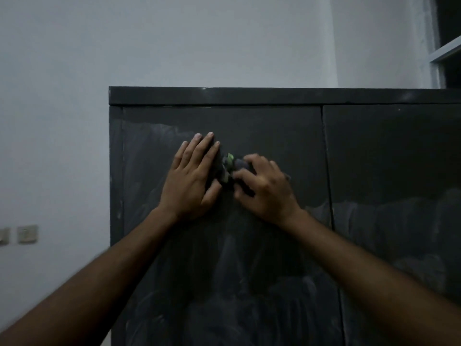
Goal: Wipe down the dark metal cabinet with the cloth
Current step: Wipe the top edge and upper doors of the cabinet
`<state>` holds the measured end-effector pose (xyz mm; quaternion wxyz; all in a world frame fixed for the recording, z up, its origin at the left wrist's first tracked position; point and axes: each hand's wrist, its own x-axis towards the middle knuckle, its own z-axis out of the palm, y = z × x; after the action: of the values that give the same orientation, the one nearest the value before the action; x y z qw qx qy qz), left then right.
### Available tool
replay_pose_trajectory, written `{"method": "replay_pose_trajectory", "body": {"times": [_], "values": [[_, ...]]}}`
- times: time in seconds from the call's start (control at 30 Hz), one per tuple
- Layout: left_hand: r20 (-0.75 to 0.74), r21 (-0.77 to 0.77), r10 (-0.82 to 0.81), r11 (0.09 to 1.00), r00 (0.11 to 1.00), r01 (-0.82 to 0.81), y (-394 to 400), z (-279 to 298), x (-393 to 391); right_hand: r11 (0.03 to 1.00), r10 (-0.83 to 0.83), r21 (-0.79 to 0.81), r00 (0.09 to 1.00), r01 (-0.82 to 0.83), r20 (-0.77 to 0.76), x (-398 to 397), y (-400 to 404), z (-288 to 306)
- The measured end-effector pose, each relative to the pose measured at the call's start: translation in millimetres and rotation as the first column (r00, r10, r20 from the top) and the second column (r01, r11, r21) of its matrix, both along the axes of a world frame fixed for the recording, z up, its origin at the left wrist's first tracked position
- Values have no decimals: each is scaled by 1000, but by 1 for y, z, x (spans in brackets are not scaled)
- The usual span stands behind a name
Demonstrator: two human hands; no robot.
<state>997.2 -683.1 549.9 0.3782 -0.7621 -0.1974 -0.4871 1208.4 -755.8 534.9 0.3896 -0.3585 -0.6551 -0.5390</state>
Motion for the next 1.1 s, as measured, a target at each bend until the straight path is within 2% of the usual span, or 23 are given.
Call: {"method": "replay_pose_trajectory", "body": {"times": [0.07, 0.1, 0.2, 0.23, 0.27, 0.33, 0.4, 0.43, 0.47, 0.5, 0.53, 0.6, 0.63, 0.67, 0.7, 0.77, 0.83, 0.9, 0.93, 1.0, 1.03, 1.07, 1.1], "values": [[-122, 4, 2, 1000, 993, -2, 3, 0, -21, 999, -27, -17, 993, 29, 114, 19, -10, -3], [-145, 8, 33, 999, 989, -32, 7, -1, -34, 999, -40, 2, 995, 40, 94, 24, -11, 4], [-56, -7, 91, 996, 994, -91, 20, -5, -70, 994, -7, 99, 965, 35, -261, 3, -5, 36], [-5, -14, 91, 996, 996, -91, 23, -7, -79, 992, 20, 123, 939, 24, -344, -13, 0, 42], [37, -18, 92, 996, 995, -92, 26, -9, -86, 991, 35, 132, 934, 13, -354, -28, 5, 41], [85, -27, 107, 994, 991, -105, 33, -13, -94, 998, 30, 63, 984, -19, -173, -46, 14, 24], [95, -22, 127, 992, 987, -126, 39, -16, -97, 999, 23, -48, 990, -16, 142, -39, 12, 1], [93, -15, 134, 991, 987, -133, 41, -16, -97, 997, 12, -82, 973, 8, 233, -30, 7, -3], [92, -10, 136, 991, 986, -136, 43, -16, -97, 996, 4, -83, 967, 18, 255, -20, 5, -1], [96, -7, 136, 991, 986, -136, 45, -16, -97, 998, -2, -57, 980, 14, 200, -13, 3, 6], [101, -6, 135, 991, 986, -135, 46, -16, -96, 1000, 4, -11, 997, -3, 79, -10, 2, 17], [105, -3, 135, 991, 985, -135, 47, -16, -96, 994, 42, 104, 968, -17, -249, -22, 6, 44], [107, -1, 131, 991, 986, -131, 47, -17, -97, 991, 60, 136, 936, -13, -348, -37, 10, 52], [109, 2, 125, 992, 986, -126, 47, -17, -97, 988, 70, 152, 928, -15, -367, -55, 17, 54], [108, 5, 117, 993, 987, -118, 46, -17, -98, 990, 66, 139, 947, -23, -314, -71, 23, 49], [105, 19, 100, 994, 989, -103, 45, -16, -99, 998, 56, 28, 997, -54, -56, -86, 29, 23], [100, 29, 89, 995, 991, -92, 44, -15, -100, 995, 60, -94, 975, -41, 215, -74, 22, 3], [102, 37, 82, 996, 991, -86, 45, -15, -100, 993, 34, -116, 950, 2, 310, -53, 15, 10], [108, 43, 78, 996, 991, -83, 45, -15, -100, 997, 19, -83, 966, 2, 256, -47, 12, 21], [117, 51, 62, 996, 991, -68, 47, -15, -99, 999, 30, 42, 999, -28, -30, -52, 14, 50], [120, 52, 50, 997, 991, -57, 48, -15, -99, 995, 41, 94, 983, -25, -178, -64, 18, 61], [120, 52, 37, 998, 992, -43, 49, -15, -100, 992, 52, 125, 962, -18, -269, -81, 23, 64], [121, 49, 19, 998, 992, -25, 49, -16, -101, 991, 58, 135, 956, -19, -288, -97, 28, 60]]}}
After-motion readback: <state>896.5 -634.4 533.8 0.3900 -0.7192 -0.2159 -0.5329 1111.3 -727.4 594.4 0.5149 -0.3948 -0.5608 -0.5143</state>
